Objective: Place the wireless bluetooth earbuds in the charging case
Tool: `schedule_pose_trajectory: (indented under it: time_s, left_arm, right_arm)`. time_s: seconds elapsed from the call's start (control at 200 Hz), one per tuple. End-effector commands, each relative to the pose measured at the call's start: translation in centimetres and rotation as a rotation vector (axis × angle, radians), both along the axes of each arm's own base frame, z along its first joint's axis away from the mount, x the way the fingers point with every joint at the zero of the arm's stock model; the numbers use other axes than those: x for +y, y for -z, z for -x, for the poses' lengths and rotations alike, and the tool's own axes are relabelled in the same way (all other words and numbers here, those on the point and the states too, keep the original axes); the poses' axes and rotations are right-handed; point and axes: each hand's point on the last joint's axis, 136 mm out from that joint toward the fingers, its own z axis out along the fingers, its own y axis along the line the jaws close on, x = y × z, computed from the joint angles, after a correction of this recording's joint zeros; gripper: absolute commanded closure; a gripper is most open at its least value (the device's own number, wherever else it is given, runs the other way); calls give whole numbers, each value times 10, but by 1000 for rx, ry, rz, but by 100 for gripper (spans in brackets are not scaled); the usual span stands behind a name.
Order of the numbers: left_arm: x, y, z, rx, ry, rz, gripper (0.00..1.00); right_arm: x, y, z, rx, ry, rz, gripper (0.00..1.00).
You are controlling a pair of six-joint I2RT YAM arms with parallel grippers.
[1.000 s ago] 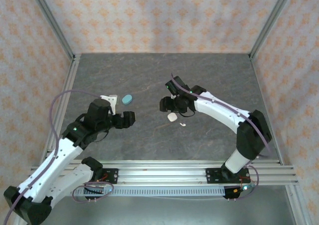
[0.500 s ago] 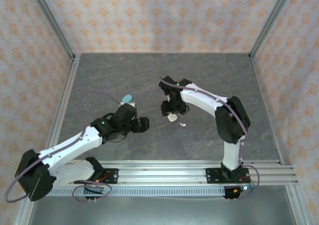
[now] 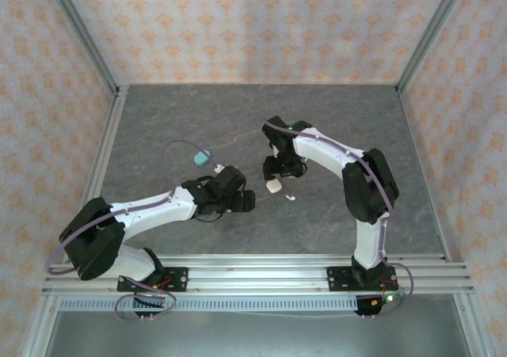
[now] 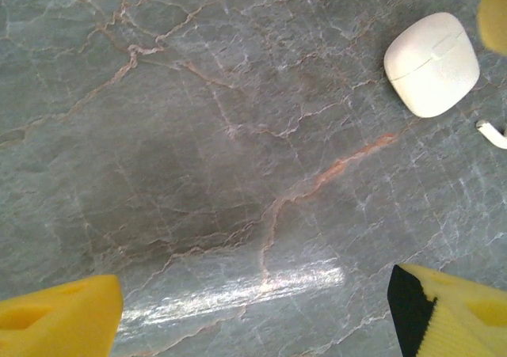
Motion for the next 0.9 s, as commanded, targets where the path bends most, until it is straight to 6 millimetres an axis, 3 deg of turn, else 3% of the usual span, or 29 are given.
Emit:
schedule_pose_trajectory:
  time_s: [0.0,0.535,0.896]
  left_arm:
    - [-9,-9,-10,-35,-6,21,13]
    - [-6,-1,-9,-15,-27,-2,13]
    - [-12,-12,-15,-52,-13,29,12]
  right_arm:
    - [3,12,7,55,-22,2,33]
    - [9,41,7,124,-17,11,31]
    - [10,46,14,151,-2,-5,50]
